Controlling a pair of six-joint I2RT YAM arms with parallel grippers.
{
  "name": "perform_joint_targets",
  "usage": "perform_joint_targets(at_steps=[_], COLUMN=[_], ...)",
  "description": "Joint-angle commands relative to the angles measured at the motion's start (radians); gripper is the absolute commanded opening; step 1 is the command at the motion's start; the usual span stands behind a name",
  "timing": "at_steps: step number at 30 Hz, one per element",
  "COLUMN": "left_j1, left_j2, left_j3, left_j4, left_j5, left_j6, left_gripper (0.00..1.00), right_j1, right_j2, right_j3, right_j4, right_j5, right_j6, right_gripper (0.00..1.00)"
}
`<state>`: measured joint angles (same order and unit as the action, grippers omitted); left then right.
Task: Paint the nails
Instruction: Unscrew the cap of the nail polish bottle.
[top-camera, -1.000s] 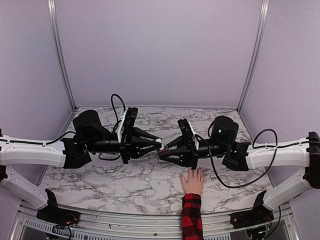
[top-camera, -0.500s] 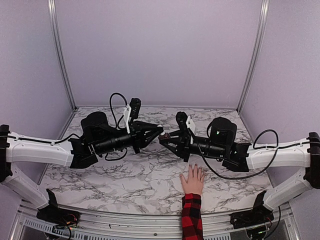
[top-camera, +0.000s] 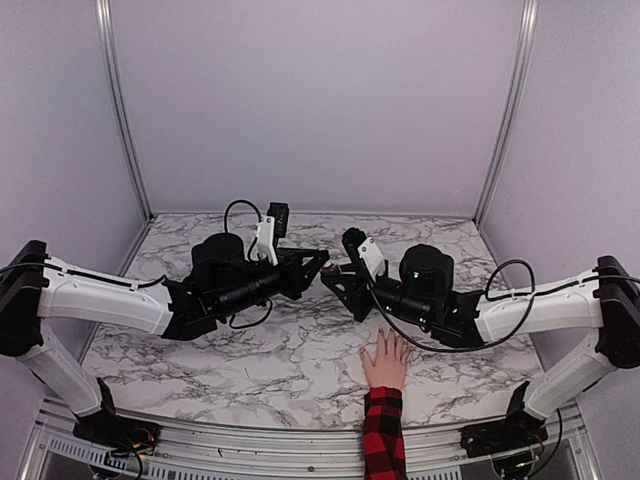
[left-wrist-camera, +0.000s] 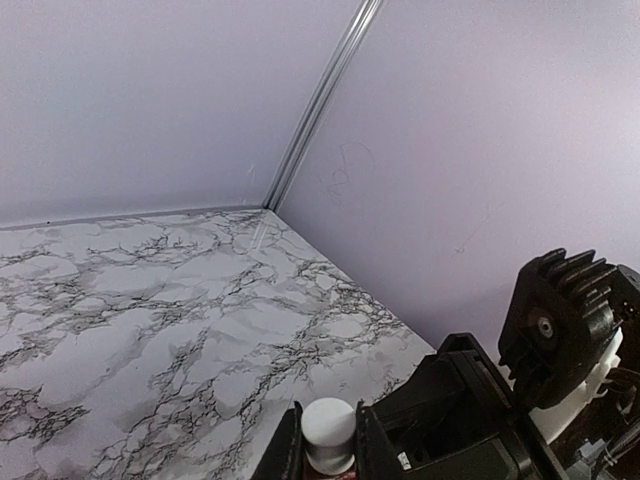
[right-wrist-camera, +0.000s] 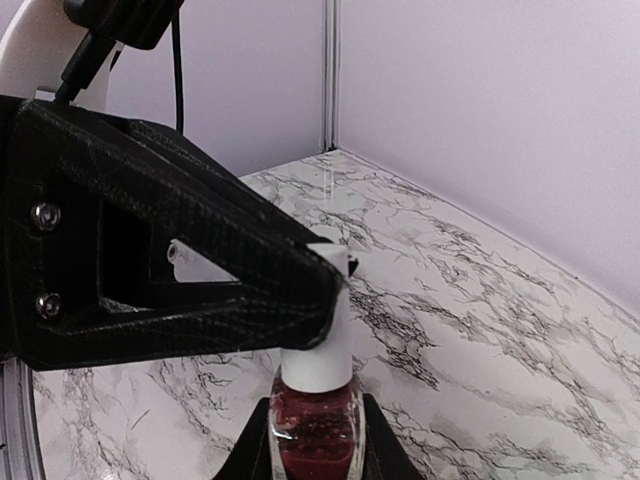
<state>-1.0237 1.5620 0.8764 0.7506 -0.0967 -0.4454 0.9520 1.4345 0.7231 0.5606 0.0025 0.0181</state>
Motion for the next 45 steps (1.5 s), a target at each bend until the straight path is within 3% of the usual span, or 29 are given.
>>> perform_joint_targets(at_steps=[1,5,11,15,20,28,39,45], left_j1=[0.006,0.007,0.012,0.024,0.042,0.056,0.055,0.030], left_j2=[0.010,-0.007,-0.051,-0.083,-0.126,-0.250,-0.280,-0.255], left_j3=[0.028,0.025,0.015,0.010,-0.018,-0.078,-0.077,-0.062], left_j4=[-0.029,-0.040,-0.039,-0.038,-0.037,-0.038,-0.042,-0.042], left_j5=[-0.143,-0.128,-0.062,0.045,0.272,0.643,0.897,0.933], left_j6=[-0.026,-0.008,0.049,0.113,0.211,0.356,0.415,0.436], left_gripper=[0.05,0.15,0.46,0.54,0.57,0.57,0.56,0.55], right_j1=[-0.019,-0.019,-0.020,-0.022,-0.027,-0.033,-0.032,-0.033], right_j2=[0.003,-0.007,-0.032,-0.056,-0.095,-0.137,-0.138,-0.106], right_j3=[0.046,0.037,0.001,-0.020,-0.033,-0.047,-0.034,-0.017], right_j4=[0.066,0.064,0.094,0.103,0.087,0.073,0.117,0.154], right_j5=[0.121,0.097,-0.008,-0.095,-0.193,-0.493,-0.822,-0.941], right_j6=[0.046,0.045,0.040,0.033,0.021,0.010,0.079,0.132], right_gripper=[0.00,0.00,0.00,0.00,0.00,0.00,0.00,0.00])
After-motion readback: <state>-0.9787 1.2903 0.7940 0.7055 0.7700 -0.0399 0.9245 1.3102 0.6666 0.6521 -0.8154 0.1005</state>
